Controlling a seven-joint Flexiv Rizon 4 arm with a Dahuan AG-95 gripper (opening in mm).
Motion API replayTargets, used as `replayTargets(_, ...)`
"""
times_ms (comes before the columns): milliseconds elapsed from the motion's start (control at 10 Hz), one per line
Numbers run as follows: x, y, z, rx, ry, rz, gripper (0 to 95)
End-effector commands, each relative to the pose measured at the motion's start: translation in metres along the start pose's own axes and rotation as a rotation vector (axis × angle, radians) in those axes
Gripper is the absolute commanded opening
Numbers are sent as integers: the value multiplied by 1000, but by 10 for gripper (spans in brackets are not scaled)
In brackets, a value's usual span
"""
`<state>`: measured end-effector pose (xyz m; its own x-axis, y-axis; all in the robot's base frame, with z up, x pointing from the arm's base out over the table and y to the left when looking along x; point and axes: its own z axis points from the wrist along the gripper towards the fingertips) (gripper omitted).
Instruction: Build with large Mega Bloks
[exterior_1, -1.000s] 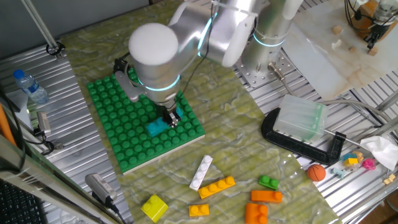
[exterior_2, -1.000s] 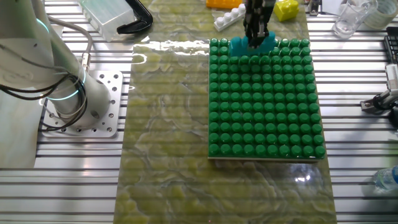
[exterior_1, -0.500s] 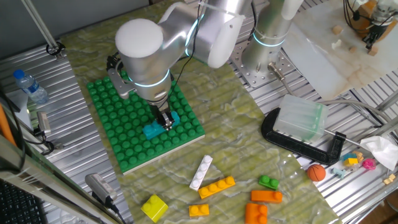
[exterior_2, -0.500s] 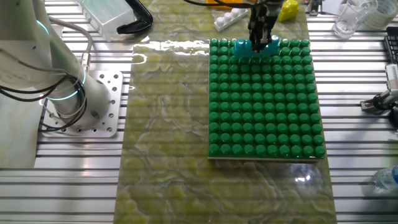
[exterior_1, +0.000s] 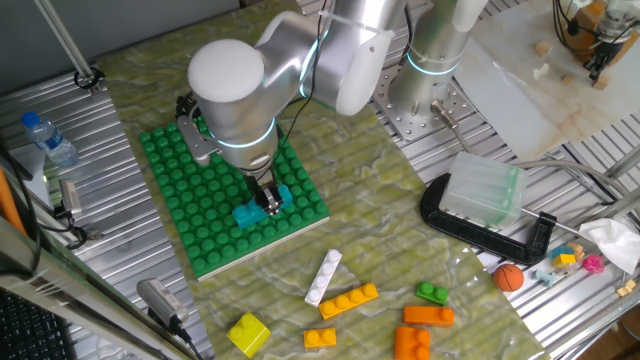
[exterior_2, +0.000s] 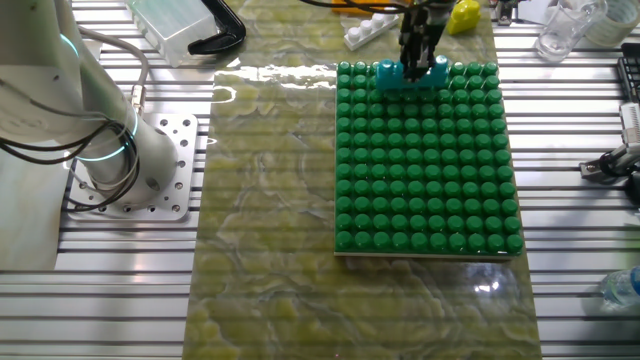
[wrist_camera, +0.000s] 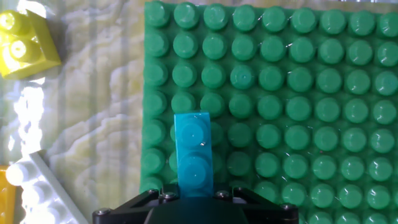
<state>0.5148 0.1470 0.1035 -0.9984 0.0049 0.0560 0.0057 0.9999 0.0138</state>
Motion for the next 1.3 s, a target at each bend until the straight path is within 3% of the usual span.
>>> replayTargets(100, 2, 1, 3, 0, 2, 0, 0)
replayTargets(500, -2, 5, 15, 4, 6, -5, 0)
replayTargets(800, 0, 8, 11, 6, 25, -6, 0)
replayTargets(1100, 0, 6, 22, 9, 21, -7, 0)
replayTargets(1300, -1, 9, 24, -26, 49, 36, 0)
